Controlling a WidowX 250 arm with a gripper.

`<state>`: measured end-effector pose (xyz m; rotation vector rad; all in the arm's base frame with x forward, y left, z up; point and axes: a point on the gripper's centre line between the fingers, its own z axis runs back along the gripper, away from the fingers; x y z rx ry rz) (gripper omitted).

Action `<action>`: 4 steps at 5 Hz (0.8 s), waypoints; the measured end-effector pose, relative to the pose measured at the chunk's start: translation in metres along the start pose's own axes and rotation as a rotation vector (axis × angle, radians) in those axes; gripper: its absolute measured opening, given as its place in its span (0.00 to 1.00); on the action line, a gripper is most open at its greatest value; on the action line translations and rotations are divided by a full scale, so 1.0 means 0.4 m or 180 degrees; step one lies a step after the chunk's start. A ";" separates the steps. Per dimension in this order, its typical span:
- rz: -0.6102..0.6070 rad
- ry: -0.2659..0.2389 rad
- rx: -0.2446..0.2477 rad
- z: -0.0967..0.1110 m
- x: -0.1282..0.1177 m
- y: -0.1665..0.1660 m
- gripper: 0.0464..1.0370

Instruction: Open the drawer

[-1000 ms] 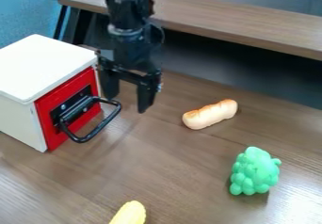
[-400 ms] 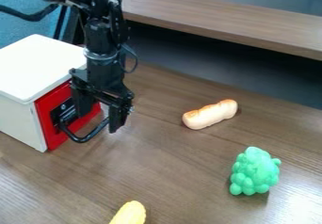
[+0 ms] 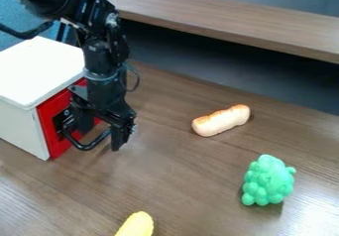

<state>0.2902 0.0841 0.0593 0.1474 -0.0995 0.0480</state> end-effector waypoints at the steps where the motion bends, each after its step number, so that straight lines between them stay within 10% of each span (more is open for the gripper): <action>1: 0.0027 -0.0059 -0.0051 -0.019 0.004 -0.010 0.96; 4: -0.0503 -0.0452 -0.0776 -0.030 0.027 -0.132 0.96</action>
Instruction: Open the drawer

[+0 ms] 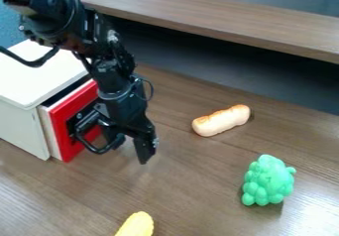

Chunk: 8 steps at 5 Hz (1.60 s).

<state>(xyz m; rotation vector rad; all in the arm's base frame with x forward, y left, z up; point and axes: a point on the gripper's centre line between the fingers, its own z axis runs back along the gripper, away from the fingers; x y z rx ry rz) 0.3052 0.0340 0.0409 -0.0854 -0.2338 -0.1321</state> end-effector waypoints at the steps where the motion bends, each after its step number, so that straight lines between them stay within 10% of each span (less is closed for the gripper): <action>1: -0.0274 0.0115 -0.0154 -0.006 0.008 -0.058 0.96; 8: -0.0977 0.0435 -0.0330 -0.029 0.015 -0.192 0.96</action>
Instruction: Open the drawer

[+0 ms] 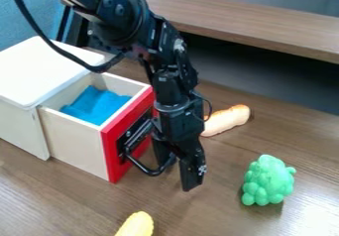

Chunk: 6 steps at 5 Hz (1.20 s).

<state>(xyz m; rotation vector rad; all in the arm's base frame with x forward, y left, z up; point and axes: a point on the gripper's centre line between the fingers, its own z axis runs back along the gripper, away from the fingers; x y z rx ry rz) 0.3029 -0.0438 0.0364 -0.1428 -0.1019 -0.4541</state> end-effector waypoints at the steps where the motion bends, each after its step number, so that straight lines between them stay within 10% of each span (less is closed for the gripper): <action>1: -0.0040 0.0011 0.0024 -0.002 0.003 -0.007 0.96; 4: 0.0262 -0.0231 0.0569 0.124 0.043 0.024 0.96; 6: 0.0209 -0.0540 0.0447 0.228 0.136 0.013 0.96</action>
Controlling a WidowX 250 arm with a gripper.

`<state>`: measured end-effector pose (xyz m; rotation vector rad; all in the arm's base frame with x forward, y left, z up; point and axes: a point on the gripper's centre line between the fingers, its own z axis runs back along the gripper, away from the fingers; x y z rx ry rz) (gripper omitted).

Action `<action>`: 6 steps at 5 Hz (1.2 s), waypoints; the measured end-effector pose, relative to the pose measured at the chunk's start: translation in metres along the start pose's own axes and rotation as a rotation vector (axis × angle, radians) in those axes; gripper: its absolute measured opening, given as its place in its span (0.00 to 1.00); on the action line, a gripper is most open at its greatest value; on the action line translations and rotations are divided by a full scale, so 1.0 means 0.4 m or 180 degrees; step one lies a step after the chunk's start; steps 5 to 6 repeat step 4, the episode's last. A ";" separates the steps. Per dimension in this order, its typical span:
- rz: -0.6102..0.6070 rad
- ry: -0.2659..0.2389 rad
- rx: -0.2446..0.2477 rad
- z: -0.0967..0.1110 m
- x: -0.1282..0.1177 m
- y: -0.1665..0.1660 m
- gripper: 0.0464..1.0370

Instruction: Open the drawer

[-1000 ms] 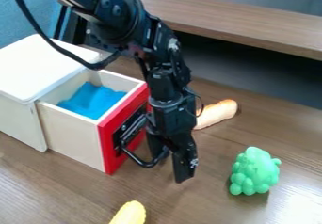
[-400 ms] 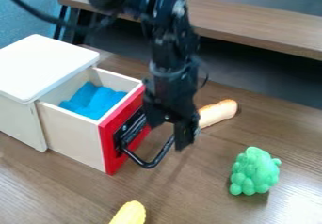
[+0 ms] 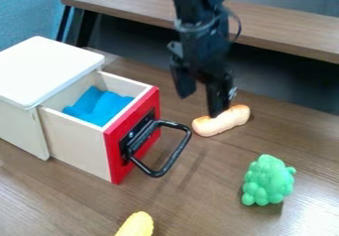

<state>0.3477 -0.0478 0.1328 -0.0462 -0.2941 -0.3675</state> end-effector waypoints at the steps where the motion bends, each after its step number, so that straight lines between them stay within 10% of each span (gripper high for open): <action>1: 0.0061 -0.0035 -0.0023 0.025 0.036 -0.003 0.96; 6: 0.0285 0.0094 0.0009 0.015 0.057 -0.094 0.96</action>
